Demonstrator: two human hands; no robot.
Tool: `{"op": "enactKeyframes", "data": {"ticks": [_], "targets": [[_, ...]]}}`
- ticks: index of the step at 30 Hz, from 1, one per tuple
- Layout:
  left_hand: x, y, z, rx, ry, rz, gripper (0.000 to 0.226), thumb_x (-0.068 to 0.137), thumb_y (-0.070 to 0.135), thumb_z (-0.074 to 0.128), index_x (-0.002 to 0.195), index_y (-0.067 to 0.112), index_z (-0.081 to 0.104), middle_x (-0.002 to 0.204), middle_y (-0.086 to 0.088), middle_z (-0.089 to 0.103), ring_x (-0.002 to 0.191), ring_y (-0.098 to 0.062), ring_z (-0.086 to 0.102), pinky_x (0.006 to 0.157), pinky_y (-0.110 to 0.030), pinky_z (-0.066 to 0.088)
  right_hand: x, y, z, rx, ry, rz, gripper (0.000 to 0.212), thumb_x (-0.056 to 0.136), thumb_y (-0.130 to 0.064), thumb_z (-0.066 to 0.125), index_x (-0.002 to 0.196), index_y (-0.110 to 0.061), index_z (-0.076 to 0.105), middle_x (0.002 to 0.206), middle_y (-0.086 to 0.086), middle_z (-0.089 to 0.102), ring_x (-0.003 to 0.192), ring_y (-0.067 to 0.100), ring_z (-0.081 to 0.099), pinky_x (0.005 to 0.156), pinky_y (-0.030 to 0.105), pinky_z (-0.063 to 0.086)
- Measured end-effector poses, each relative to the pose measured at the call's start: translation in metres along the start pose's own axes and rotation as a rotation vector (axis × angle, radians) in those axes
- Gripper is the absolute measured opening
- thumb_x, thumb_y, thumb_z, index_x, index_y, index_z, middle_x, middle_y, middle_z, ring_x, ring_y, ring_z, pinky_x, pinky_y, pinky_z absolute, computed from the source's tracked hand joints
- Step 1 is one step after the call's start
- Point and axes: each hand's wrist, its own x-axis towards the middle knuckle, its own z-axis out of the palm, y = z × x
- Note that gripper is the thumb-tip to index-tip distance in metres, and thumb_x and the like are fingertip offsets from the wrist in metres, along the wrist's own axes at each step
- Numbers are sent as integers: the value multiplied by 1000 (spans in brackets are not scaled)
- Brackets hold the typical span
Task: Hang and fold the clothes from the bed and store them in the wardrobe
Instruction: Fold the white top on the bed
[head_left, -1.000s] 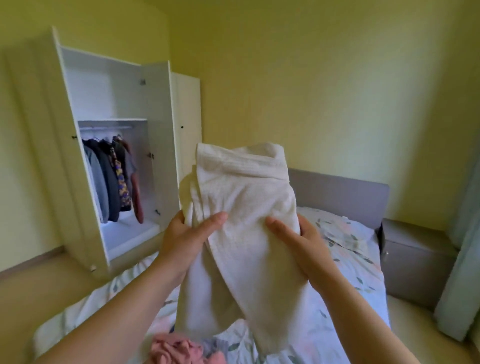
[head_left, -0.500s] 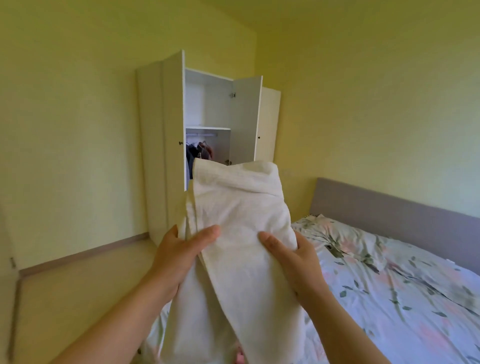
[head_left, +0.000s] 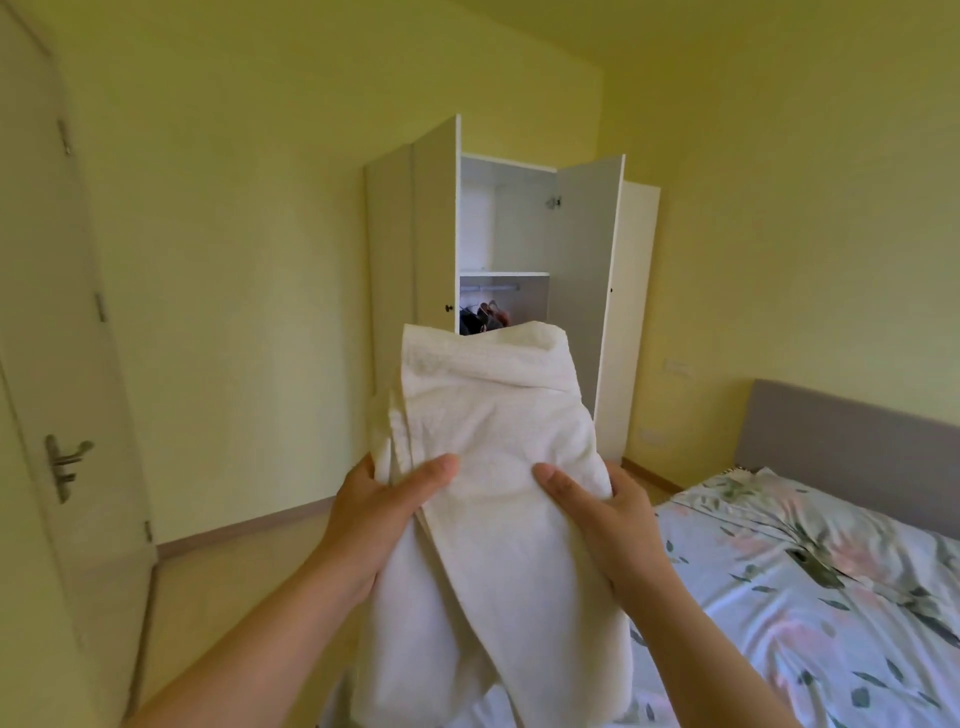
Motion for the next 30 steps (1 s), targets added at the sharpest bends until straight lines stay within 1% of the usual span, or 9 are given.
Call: {"op": "enactKeyframes", "data": {"ticks": [5,8,10,15,19,22,25,27,30], "targets": [[60,0,-43,13,49,4,55,60,43,88,108,23,69,95,4,76,86,-15,74,80,-36,57,51,2,60,31,-78,-9,33,69,-45,82,92,-23,73,85,-8,76,75,8,73,55,14,52],[101,-4,-81,32,84,7,58,54,51,85,105,27,70,93,8,76,82,-13,74,73,-32,55,78,4,108,39,-118,-24,21,74,-37,82,88,-23,75,84,-5,77,75,11,73,56,15,52],[130,-6,-109,47,92,12,62,50,55,85,104,29,69,94,8,76,84,-13,73,75,-34,56,94,9,142,38,-119,-34,17,75,-35,81,85,-23,76,83,-4,77,74,11,73,55,15,52],[201,-7,-172,69,57,39,69,46,61,84,107,33,68,97,11,75,87,-12,73,79,-36,57,134,19,220,59,-109,-29,19,74,-36,81,88,-25,74,83,-6,77,71,9,73,54,14,52],[258,-13,-202,63,4,24,67,49,59,84,109,32,68,99,9,75,90,-14,73,86,-42,56,166,28,263,40,-70,-11,12,73,-38,82,83,-34,75,83,-8,76,73,8,73,55,14,53],[295,-28,-208,25,-21,4,65,49,58,84,107,33,68,98,9,75,88,-13,73,85,-42,56,192,43,280,28,-31,12,23,71,-39,83,88,-26,74,84,-7,76,73,9,73,55,15,53],[335,-43,-209,11,-42,-26,68,48,57,85,108,31,68,99,7,75,90,-16,73,88,-45,56,224,57,292,-5,-5,22,35,68,-44,83,94,-25,72,87,-8,76,76,9,73,60,20,56],[366,-50,-207,14,-56,-26,66,49,56,84,108,30,68,100,6,75,92,-17,72,89,-46,55,249,70,299,-11,13,27,36,68,-46,82,95,-25,72,88,-7,77,78,10,73,65,25,57],[410,-64,-202,22,-73,-9,65,51,54,85,109,29,68,100,7,75,91,-15,73,88,-43,55,289,91,307,-2,36,26,36,69,-44,83,94,-22,72,87,-5,77,78,12,74,63,23,57]]}}
